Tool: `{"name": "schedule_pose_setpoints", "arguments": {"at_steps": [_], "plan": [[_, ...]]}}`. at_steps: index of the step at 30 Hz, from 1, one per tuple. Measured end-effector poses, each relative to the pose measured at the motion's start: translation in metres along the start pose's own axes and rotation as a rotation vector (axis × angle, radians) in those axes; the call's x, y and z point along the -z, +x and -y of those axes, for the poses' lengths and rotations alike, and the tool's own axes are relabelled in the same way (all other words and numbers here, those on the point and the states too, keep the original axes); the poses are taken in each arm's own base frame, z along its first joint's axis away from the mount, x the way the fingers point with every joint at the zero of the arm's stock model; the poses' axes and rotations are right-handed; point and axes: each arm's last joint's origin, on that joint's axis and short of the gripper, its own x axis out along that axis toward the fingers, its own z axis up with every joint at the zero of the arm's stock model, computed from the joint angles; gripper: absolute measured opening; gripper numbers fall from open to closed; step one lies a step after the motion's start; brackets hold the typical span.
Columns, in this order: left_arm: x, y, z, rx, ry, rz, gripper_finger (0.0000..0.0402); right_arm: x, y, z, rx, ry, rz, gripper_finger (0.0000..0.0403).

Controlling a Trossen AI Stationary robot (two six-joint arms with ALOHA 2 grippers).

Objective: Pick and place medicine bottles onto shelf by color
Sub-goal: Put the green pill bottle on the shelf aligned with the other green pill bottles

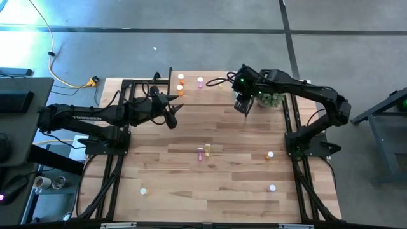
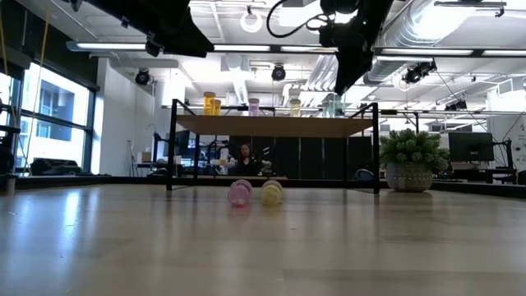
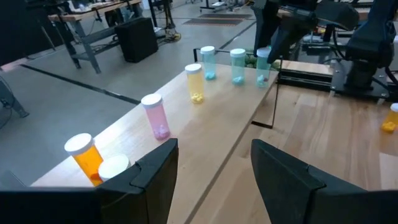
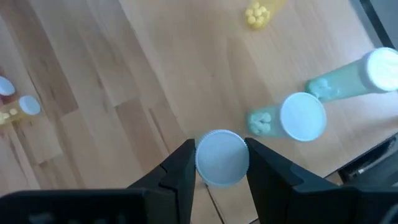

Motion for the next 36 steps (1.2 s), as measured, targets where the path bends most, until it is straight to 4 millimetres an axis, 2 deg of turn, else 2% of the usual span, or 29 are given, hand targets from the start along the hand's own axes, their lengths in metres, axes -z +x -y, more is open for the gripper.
{"name": "schedule_pose_setpoints", "arguments": {"at_steps": [28,36], "plan": [[0.0056,-0.0002,0.0,0.003,0.028,-0.054,0.0193,-0.0006,0.0062,0.0013,0.007,0.024,-0.021,0.0115],[0.0059,-0.0002,0.0,0.003,0.029,-0.056,0.0193,-0.0001,0.0068,0.0009,0.006,0.031,-0.029,0.0139]]}}
